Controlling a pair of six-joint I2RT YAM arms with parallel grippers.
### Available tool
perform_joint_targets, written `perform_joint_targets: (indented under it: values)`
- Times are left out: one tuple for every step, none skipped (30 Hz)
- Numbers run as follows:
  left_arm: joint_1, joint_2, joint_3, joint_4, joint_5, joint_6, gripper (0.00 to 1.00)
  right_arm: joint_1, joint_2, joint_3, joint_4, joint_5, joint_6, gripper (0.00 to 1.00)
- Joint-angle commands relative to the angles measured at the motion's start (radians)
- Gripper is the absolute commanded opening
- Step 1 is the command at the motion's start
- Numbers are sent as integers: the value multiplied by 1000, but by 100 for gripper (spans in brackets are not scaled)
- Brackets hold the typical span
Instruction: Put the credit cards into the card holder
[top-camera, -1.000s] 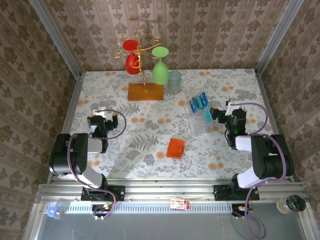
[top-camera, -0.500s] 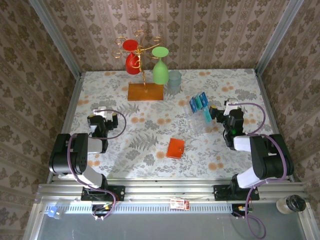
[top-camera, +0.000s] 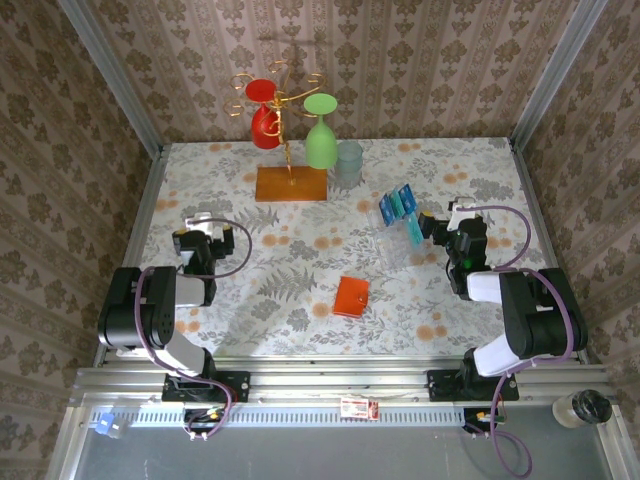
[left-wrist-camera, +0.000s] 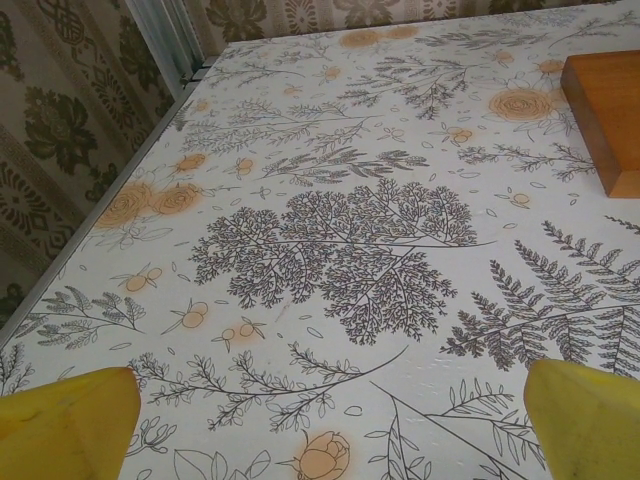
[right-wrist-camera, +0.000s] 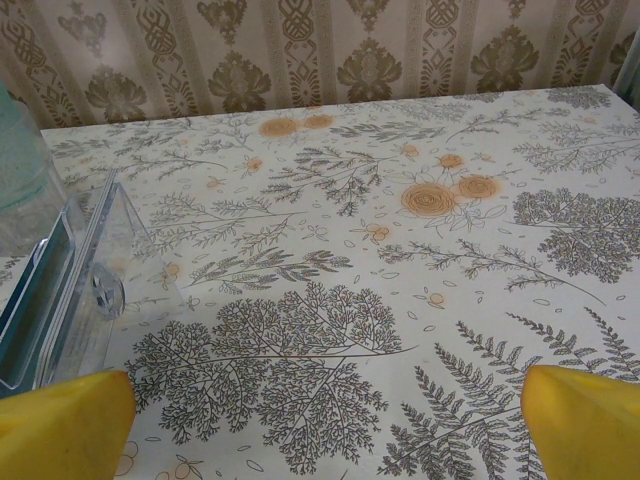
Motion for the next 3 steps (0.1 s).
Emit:
perform_joint_targets:
  values:
    - [3,-7,6,35,-16,-3,100,4,23,-4,-42,34,-36,100]
    - [2,-8,4,37,-16,-2,100,4,20,-9,-34,32,-36,100]
    - [0,-6,7,36,-12,0,100,4,19,-8,-33,32,-37,100]
